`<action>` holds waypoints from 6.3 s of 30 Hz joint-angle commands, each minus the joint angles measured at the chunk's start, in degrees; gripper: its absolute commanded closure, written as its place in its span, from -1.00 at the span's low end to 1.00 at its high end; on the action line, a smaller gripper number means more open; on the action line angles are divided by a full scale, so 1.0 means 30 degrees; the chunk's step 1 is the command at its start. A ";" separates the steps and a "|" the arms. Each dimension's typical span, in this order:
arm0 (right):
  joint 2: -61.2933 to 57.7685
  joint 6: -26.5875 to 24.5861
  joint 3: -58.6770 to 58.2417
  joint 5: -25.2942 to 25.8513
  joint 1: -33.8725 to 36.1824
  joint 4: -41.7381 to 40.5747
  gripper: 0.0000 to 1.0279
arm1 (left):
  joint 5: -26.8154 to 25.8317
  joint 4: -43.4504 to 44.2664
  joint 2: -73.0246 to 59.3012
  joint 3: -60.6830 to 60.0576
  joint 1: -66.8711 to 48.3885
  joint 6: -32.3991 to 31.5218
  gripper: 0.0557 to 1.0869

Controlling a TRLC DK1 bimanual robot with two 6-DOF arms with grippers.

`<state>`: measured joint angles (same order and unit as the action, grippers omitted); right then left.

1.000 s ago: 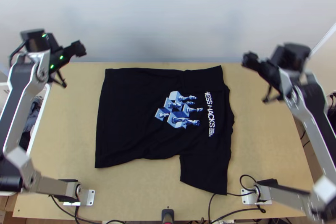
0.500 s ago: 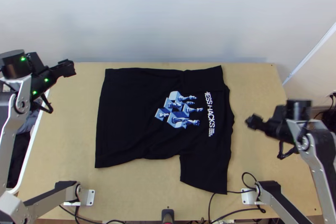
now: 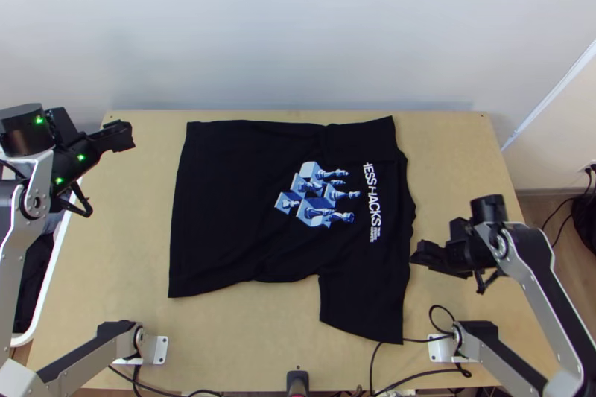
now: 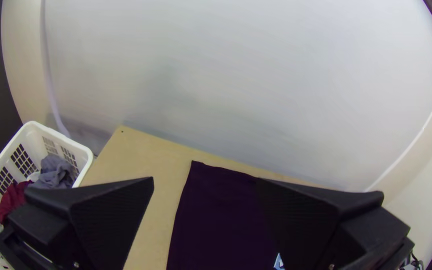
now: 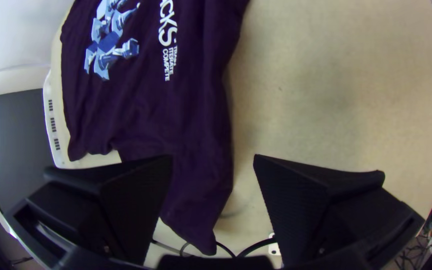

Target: Fold the t-shirt

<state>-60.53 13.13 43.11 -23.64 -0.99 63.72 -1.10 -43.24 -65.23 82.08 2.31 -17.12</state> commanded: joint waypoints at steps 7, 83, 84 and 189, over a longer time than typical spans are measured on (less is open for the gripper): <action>-0.3260 -0.2676 -0.0572 -0.0236 0.0214 0.0204 -0.33 | -0.0189 -0.0439 0.0650 -0.0262 0.0169 -0.0239 -0.92; -0.5076 -0.2676 -0.0426 0.0819 -0.0547 -0.3605 0.94 | -0.5374 -0.5449 -0.0199 -1.5320 -0.2204 1.8745 0.92; -0.4959 -0.2705 -0.0426 0.0848 -0.0430 -0.3605 0.94 | -0.5374 -0.5185 -0.0199 -1.5232 -0.1706 1.8921 0.92; 0.7961 0.2773 -0.4820 0.6239 -0.1485 -2.1271 0.94 | -0.0277 1.0694 0.8150 -1.5642 0.0491 0.0376 0.92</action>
<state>-34.46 19.97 33.74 -6.59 -6.26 7.27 -2.11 -17.08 -35.79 37.93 2.94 -16.27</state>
